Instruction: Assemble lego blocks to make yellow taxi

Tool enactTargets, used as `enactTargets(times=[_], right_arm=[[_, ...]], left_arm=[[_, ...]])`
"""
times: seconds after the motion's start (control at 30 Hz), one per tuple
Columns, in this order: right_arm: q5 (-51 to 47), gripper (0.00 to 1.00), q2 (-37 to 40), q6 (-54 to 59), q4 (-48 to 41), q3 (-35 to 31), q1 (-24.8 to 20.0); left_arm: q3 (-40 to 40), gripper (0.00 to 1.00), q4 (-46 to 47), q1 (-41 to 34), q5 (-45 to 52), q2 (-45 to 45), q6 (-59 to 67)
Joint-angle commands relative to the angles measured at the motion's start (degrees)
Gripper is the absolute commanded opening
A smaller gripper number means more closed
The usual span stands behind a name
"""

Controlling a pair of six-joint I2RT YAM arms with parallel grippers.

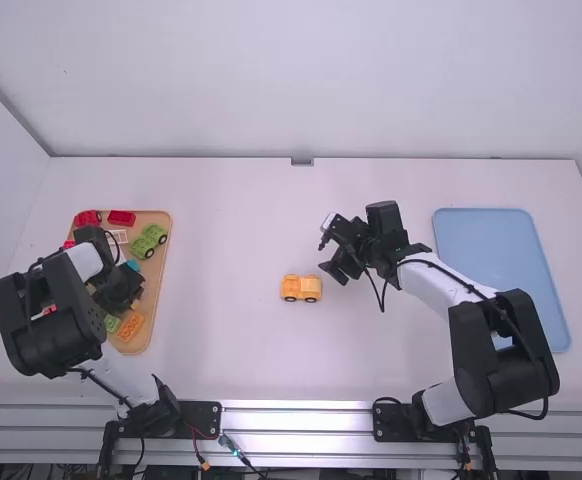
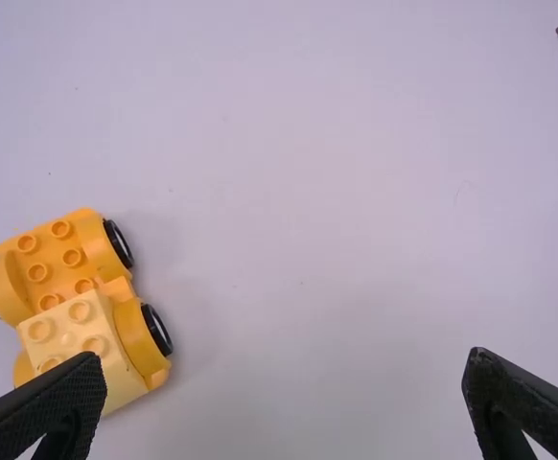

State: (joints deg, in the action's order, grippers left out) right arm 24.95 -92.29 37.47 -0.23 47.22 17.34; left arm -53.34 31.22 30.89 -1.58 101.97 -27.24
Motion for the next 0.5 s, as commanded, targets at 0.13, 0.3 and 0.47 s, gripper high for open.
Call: enactTargets(times=[0.13, 0.3, 0.47], right_arm=[[0.5, 0.99, 0.6, -1.6, 0.2, -0.4, -0.1], [0.7, 0.99, 0.6, -5.3, 2.2, -0.4, 0.0], [2.0, 0.99, 0.6, -14.0, 6.8, -0.2, -0.1]], left_arm=[[-2.1, 0.02, 2.7, -0.2, 0.9, -1.2, 0.5], [-5.2, 0.02, 3.7, -0.2, 5.7, -2.7, 3.8], [-10.3, 0.02, 6.9, -1.2, 8.6, -7.2, 7.6]])
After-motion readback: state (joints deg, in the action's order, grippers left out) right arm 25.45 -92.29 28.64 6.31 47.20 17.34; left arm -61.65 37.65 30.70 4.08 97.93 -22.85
